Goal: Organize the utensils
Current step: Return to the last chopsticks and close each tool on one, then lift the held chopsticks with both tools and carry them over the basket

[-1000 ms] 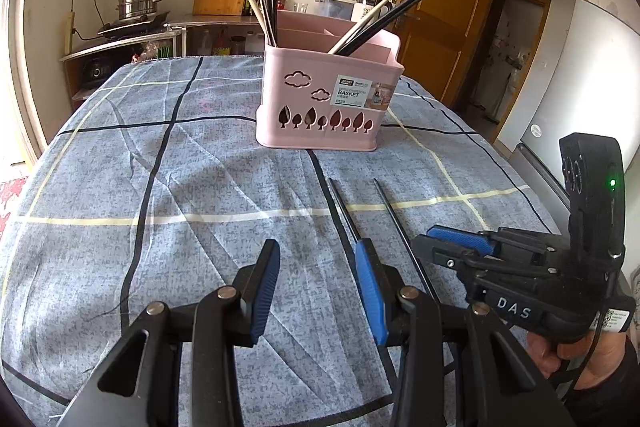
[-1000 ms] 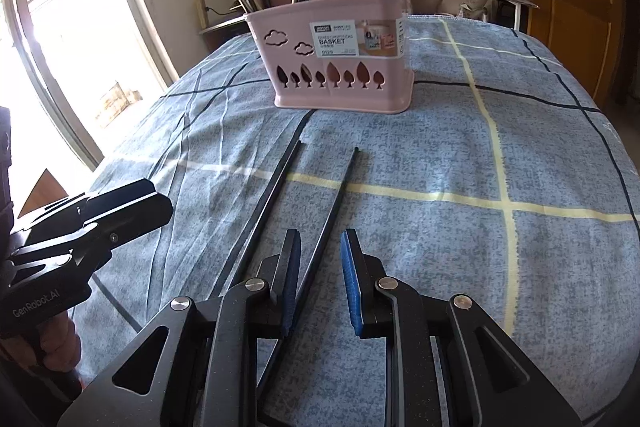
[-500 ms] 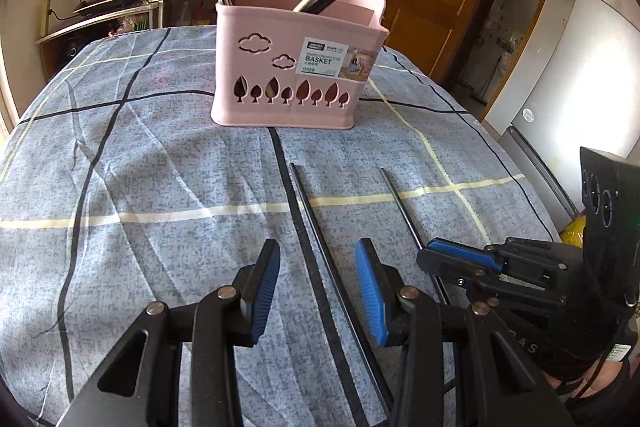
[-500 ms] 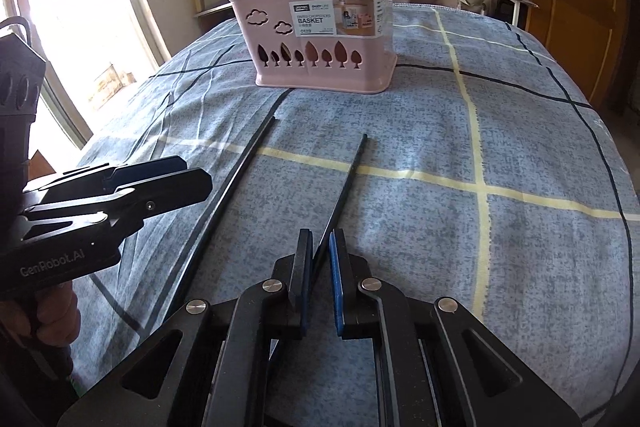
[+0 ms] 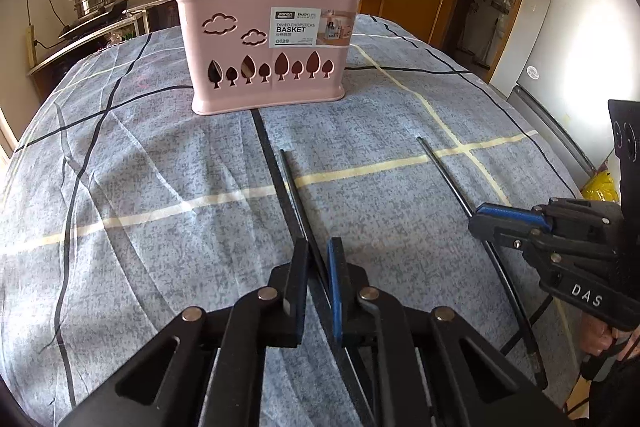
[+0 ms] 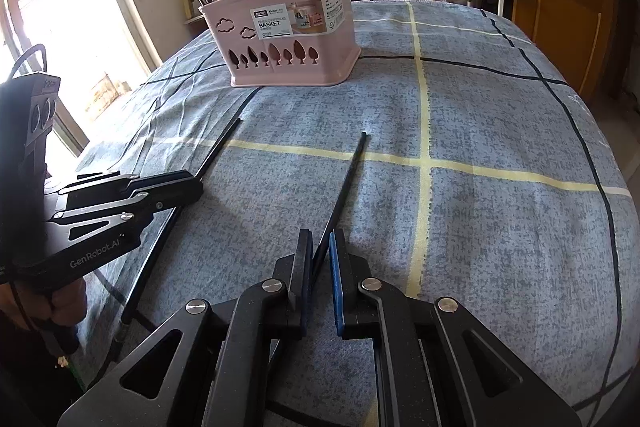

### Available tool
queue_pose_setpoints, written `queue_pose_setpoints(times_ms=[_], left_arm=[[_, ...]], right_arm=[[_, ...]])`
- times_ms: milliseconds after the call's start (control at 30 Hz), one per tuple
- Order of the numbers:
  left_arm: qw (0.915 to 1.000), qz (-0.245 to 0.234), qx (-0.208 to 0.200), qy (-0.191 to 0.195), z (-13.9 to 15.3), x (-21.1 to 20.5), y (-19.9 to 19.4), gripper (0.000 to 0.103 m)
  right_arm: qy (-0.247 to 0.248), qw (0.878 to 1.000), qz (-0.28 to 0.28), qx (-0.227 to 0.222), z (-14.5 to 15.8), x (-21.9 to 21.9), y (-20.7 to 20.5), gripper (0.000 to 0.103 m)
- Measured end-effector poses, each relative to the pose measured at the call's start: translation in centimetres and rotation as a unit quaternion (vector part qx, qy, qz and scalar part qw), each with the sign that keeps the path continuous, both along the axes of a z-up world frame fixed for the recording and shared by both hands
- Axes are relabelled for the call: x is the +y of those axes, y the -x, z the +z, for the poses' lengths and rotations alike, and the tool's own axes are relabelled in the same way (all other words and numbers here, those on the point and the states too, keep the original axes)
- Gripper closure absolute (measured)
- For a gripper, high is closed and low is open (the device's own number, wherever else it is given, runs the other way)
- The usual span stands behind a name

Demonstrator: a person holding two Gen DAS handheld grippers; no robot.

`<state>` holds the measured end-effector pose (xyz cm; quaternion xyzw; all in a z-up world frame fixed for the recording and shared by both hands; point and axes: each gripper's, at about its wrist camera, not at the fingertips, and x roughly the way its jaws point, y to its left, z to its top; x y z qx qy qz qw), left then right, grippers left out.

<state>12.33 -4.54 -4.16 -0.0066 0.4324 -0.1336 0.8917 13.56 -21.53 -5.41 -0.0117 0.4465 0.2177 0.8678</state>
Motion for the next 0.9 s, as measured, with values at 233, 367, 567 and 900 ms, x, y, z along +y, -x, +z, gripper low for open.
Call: queue_pose_setpoints(times_ms=[233,367,567,900], left_arm=[[0.9997,0.011,0.019,0.009,0.2,1.7,1.0,0.094],[0.9997,0.013,0.023,0.002,0.2,1.5,-0.1,0.094],[0.9988,0.021,0.043,0.006,0.3,1.5,-2.0,0.093],[0.9991,0.027,0.029,-0.018,0.2,0.5,-3.3,0.095]], right_arm=[[0.015,1.000,-0.010,0.001,0.1,0.5,-0.6,0.093],[0.020,1.000,-0.019,0.002,0.1,0.9,-1.8,0.093],[0.038,0.999,-0.027,0.012,0.1,1.5,-3.3,0.093],[0.043,0.999,-0.028,0.010,0.0,2.1,-4.1,0.095]])
